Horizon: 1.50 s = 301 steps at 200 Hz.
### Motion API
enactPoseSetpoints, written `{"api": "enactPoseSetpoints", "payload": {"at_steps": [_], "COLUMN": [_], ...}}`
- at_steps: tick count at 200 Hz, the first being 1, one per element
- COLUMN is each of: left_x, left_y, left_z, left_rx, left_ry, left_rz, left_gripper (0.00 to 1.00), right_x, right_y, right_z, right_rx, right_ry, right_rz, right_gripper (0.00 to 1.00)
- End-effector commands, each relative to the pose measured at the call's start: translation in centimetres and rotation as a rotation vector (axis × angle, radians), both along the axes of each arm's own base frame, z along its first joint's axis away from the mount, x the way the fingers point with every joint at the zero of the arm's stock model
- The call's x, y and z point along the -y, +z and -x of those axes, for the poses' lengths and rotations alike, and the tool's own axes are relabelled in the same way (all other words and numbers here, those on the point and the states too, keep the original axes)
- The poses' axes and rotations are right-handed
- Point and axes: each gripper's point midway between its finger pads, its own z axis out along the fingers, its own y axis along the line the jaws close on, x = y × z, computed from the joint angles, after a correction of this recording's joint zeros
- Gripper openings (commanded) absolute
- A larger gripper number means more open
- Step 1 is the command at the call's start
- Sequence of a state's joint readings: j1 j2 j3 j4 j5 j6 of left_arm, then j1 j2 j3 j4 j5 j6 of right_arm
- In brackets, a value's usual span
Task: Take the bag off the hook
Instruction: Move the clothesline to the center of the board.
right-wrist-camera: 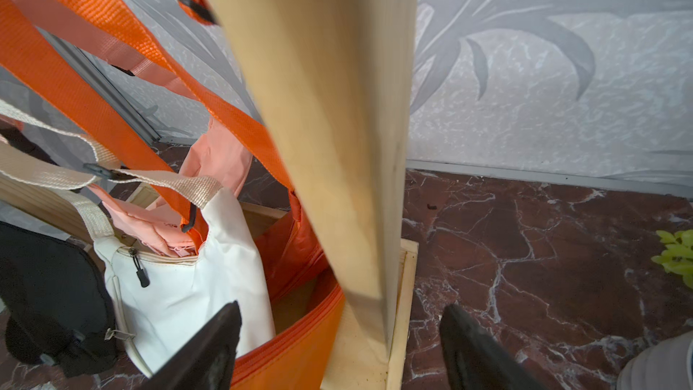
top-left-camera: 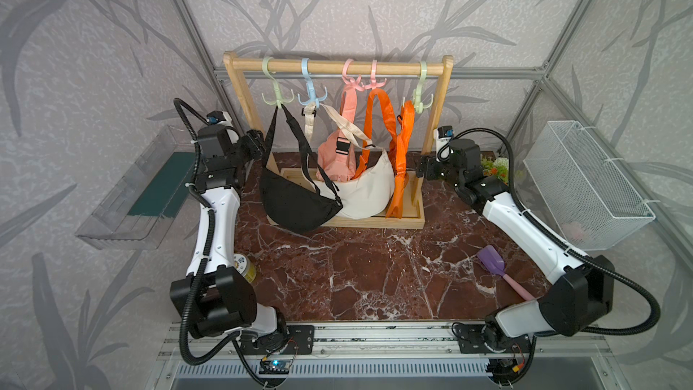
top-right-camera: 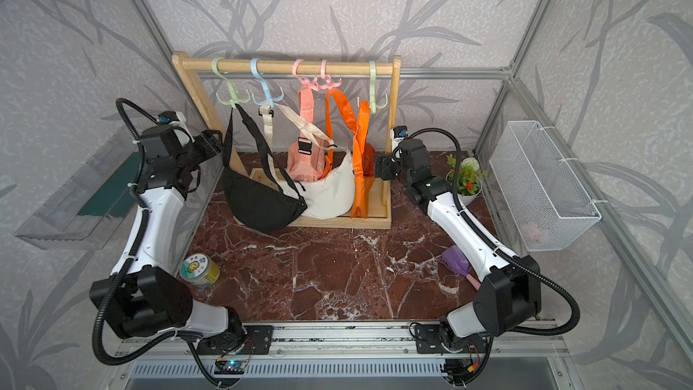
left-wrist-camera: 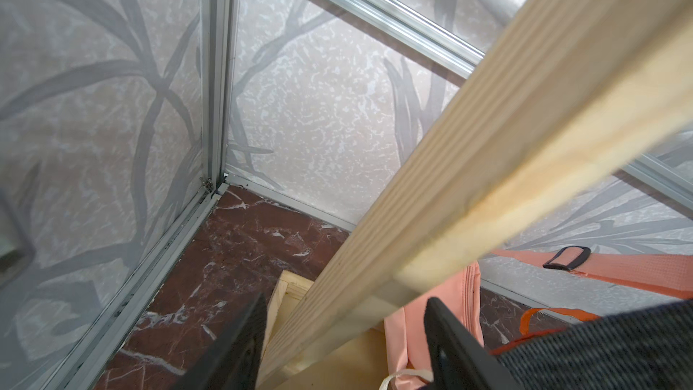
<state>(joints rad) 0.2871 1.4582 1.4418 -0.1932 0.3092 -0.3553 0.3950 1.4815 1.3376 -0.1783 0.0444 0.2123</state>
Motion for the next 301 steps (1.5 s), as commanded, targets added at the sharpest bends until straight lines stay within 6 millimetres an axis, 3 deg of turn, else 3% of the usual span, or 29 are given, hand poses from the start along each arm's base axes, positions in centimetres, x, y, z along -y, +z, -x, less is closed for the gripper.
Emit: {"api": "enactPoseSetpoints", "payload": {"at_steps": [1,38,73,136,174,223,251,276,301], "left_x": [0.2,1.0,2.0,2.8,4.4,6.5,7.8,8.4,8.7], "left_y": [2.6,2.7,2.9,1.5,0.8,-0.2,-0.4,-0.4,-0.5], "left_z": [-0.7,-1.4,-1.8,-1.2,0.1,2.2,2.9,3.4,3.9], "left_rx": [0.091,0.126,0.162,0.167,0.161,0.153,0.149,0.149,0.145], "left_ry": [-0.037,-0.099,-0.163,-0.196,-0.256,-0.309,-0.338,-0.346,-0.345], "left_rz": [-0.035,-0.050,-0.048,-0.034,-0.013,0.000,0.013,0.021,0.026], "left_gripper": [0.67,0.55,0.46,0.23,0.18,0.17,0.17,0.17,0.17], "right_x": [-0.1,-0.3,-0.3,0.5,1.4,2.5,3.1,3.0,3.5], "right_y": [1.5,1.7,2.1,3.3,4.3,4.8,5.3,5.4,5.3], "right_z": [-1.1,-1.9,-1.8,-1.2,-0.9,-0.4,-0.1,0.2,-0.4], "right_rx": [0.042,0.050,0.055,0.086,0.113,0.111,0.116,0.127,0.126], "right_ry": [-0.014,-0.018,-0.008,-0.016,-0.015,-0.006,0.001,0.027,0.017], "right_rz": [0.006,0.021,0.023,0.031,0.015,0.019,0.045,0.058,0.062], "right_gripper": [0.77,0.65,0.60,0.49,0.34,0.29,0.31,0.59,0.63]}}
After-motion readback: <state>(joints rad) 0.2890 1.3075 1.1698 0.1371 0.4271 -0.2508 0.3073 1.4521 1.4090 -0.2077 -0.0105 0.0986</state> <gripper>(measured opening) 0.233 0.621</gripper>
